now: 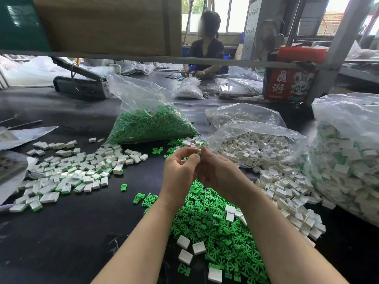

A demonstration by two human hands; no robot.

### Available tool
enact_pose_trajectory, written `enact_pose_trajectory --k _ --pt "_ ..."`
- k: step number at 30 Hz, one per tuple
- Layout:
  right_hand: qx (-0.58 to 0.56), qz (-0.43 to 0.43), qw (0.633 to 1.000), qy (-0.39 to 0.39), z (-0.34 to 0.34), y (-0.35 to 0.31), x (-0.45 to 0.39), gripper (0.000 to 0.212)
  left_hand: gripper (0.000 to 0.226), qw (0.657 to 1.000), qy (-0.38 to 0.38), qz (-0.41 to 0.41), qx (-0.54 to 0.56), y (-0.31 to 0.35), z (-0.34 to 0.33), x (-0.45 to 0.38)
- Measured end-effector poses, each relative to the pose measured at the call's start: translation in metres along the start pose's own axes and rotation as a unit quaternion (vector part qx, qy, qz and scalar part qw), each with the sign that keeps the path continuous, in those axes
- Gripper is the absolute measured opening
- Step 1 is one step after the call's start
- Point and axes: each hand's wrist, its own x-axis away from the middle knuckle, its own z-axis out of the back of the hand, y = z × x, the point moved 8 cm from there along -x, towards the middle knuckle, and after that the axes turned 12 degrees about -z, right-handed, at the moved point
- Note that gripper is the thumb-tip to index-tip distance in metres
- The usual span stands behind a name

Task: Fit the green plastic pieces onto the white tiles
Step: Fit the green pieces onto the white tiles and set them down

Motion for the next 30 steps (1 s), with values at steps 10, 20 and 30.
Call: enact_pose_trajectory --k 10,20,30 --pt "0.027 0.002 1.000 0.001 -0.0017 -0.0019 0.0029 0.074 0.012 1.000 0.022 0.007 0.015 -0.0003 0.0010 0.0019" --pt "0.024 0.009 1.000 -0.013 -0.0028 -0.0025 0.0036 0.042 0.009 0.999 0.012 0.000 0.033 0.0034 -0.0015 0.0031" --pt "0.037 -0.013 0.999 -0.024 -0.0031 -0.0007 0.0037 0.057 0.027 1.000 0.001 0.007 0.028 0.0010 -0.0028 0.0027"
